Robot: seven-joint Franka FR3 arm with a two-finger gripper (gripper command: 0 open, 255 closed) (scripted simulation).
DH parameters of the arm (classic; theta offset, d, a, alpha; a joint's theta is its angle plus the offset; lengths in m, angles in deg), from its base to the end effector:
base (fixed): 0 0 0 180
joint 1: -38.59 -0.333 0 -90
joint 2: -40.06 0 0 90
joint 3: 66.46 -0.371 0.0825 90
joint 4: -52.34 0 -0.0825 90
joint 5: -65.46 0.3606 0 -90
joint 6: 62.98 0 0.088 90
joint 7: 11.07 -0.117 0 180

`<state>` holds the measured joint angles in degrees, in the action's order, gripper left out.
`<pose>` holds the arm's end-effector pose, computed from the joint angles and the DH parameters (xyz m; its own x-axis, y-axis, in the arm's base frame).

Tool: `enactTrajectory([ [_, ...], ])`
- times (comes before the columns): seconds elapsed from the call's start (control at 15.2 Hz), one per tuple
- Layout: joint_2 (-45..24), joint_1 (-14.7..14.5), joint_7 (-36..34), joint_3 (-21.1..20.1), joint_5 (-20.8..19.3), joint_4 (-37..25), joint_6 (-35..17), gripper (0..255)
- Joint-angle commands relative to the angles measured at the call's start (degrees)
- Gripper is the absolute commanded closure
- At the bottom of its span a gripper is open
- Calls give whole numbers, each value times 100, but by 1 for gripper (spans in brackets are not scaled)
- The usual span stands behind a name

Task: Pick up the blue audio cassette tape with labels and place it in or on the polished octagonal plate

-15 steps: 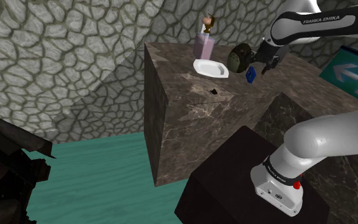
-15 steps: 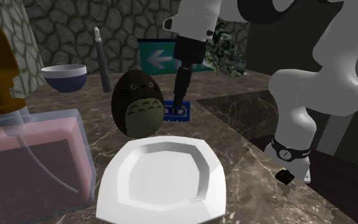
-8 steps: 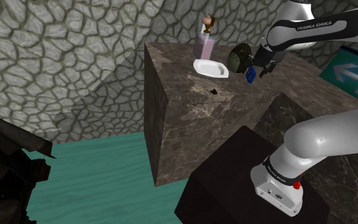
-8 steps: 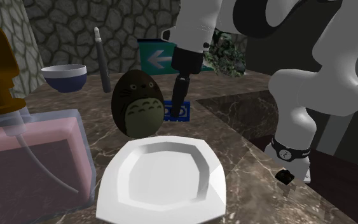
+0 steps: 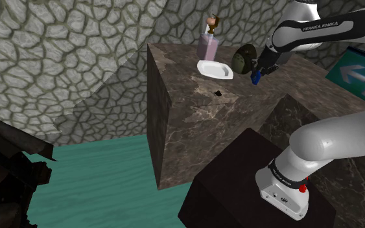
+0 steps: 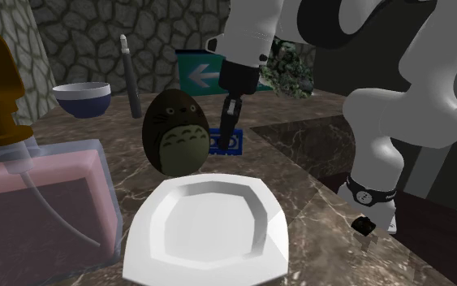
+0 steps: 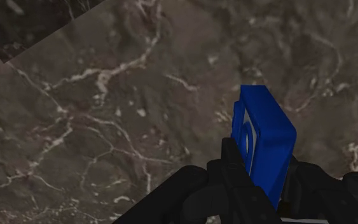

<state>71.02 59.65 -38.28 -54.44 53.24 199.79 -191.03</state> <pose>0.2859 -0.2057 0.5051 0.5927 -0.7781 0.2080 -0.7936 -0.6083 -0.0139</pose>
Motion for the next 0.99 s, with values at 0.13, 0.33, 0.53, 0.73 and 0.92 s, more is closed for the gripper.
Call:
enactTrajectory([
  [0.13, -3, 0, 0, 0, 0, 1, 2, 255],
  [0.33, -3, 0, 0, 0, 0, 3, 0, 255],
  [0.53, 75, -12, 21, -24, 29, -175, 255, 255],
  [0.73, 138, -23, 41, -48, 57, -362, 505, 255],
  [0.92, 187, -34, 61, -71, 84, -559, 750, 255],
])
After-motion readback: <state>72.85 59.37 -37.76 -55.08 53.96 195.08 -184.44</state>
